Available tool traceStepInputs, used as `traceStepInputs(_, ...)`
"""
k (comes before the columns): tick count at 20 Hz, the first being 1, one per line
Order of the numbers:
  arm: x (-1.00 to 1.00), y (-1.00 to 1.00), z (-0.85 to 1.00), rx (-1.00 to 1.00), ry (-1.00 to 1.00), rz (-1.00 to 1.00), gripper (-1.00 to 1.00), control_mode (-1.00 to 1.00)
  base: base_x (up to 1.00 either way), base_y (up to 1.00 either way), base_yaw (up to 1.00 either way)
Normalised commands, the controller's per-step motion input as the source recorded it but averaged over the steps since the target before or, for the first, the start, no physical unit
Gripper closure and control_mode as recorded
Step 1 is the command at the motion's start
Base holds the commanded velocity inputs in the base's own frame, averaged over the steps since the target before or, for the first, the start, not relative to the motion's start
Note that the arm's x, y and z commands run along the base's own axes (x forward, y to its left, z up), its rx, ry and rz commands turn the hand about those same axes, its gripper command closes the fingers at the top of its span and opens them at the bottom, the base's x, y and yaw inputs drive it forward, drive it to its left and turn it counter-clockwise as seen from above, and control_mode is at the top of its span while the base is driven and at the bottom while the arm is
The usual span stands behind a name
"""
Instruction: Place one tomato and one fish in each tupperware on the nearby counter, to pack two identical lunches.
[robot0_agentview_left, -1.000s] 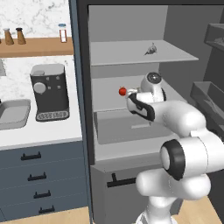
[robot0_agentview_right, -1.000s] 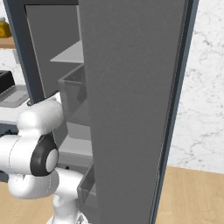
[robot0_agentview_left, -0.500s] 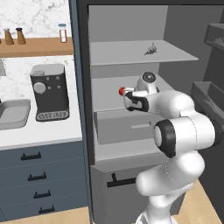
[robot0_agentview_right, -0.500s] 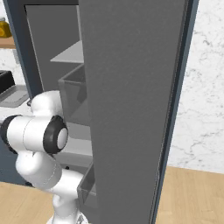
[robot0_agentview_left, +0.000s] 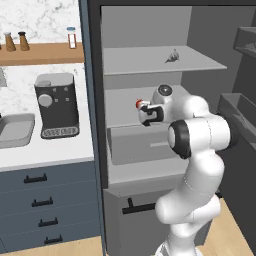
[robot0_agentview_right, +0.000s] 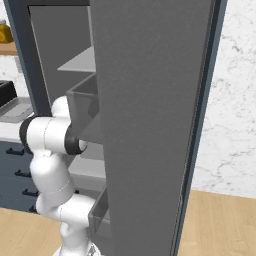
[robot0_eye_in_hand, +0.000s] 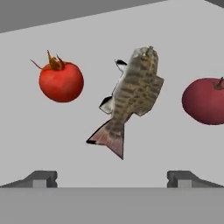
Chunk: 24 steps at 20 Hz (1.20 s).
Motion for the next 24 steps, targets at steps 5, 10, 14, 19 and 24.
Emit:
traceStepInputs(5, 0.53, -0.01, -0.19, 0.0, 0.0, 0.0, -1.0, -1.0, 0.0, 0.0, 0.0)
traceStepInputs(10, 0.45, -0.05, -0.25, 0.0, 0.0, -0.01, -1.0, -1.0, 0.0, 0.0, 0.0)
traceStepInputs(14, 0.28, -0.11, -0.37, 0.0, 0.01, -0.03, -1.0, -1.0, 0.0, 0.0, 0.0)
traceStepInputs(19, 0.36, -0.01, -0.42, -0.03, 0.06, -0.06, -1.0, -1.0, 0.0, 0.0, 0.0)
traceStepInputs(24, 0.07, 0.0, -0.58, -0.04, 0.04, -0.03, 1.0, -1.0, 0.0, 0.0, 0.0)
